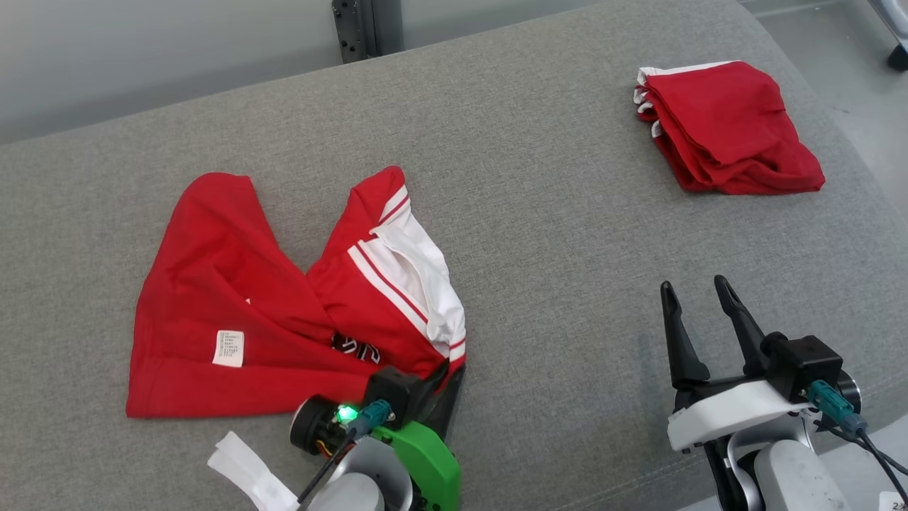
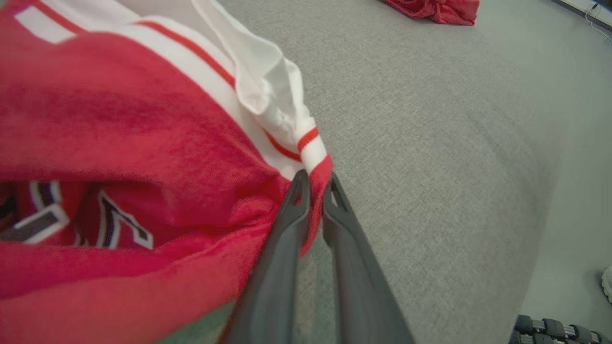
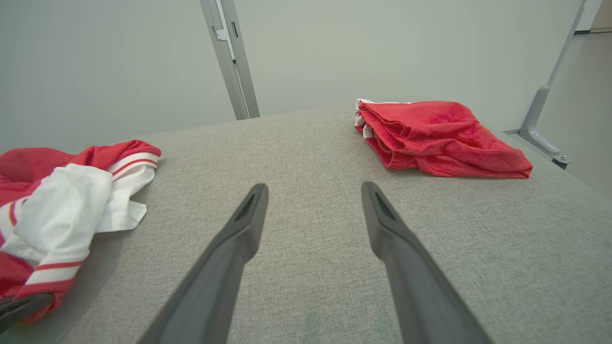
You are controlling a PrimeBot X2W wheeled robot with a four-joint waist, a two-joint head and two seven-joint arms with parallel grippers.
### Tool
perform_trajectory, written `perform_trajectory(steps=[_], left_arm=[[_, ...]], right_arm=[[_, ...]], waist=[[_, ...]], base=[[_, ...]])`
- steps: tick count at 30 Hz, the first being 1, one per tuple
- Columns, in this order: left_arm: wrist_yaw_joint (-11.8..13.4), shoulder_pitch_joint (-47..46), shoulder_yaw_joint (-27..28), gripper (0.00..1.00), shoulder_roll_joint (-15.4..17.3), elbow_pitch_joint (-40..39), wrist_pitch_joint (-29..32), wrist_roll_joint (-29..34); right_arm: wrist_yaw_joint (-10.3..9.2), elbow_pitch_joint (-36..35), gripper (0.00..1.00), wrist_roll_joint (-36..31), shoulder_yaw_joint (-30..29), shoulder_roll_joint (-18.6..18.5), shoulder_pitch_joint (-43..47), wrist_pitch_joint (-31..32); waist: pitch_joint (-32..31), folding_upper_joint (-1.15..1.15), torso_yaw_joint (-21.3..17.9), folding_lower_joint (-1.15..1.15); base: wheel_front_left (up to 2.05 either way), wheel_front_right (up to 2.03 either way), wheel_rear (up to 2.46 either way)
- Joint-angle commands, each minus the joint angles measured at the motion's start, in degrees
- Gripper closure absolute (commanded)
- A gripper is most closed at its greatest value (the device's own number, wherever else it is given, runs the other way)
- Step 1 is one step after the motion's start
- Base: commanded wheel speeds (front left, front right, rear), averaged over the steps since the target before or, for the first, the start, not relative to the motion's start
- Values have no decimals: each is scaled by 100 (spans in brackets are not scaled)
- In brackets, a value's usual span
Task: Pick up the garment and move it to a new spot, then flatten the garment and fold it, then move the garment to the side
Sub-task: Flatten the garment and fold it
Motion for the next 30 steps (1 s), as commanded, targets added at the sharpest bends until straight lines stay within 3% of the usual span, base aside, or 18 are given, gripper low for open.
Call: perform_trajectory(steps=[1, 7, 14, 21, 30], left_arm=[[-61, 59, -71, 0, -27, 85, 23, -20], [-138, 67, -280, 0, -59, 272, -16, -146], [182, 102, 54, 0, -32, -112, -609, -241], [538, 390, 495, 0, 135, -641, -825, -327], [770, 720, 916, 0, 259, -1070, -880, -409]], right_arm=[[-9, -23, 0, -14, -43, -7, 24, -17], [-8, -61, 0, 46, 91, -6, -52, -17], [-9, 187, 0, 31, 706, -8, -466, -16], [-8, 888, 0, 229, 1331, -13, -1001, 119], [-9, 2180, 0, 232, 1523, -11, -1743, 226]], waist=[[-19, 0, 40, 0], [-110, 0, 316, 0], [-266, 0, 835, 0], [-355, 0, 1373, 0], [-340, 0, 1975, 0]], base=[[0, 0, 0], [0, 0, 0], [0, 0, 0], [0, 0, 0], [0, 0, 0]])
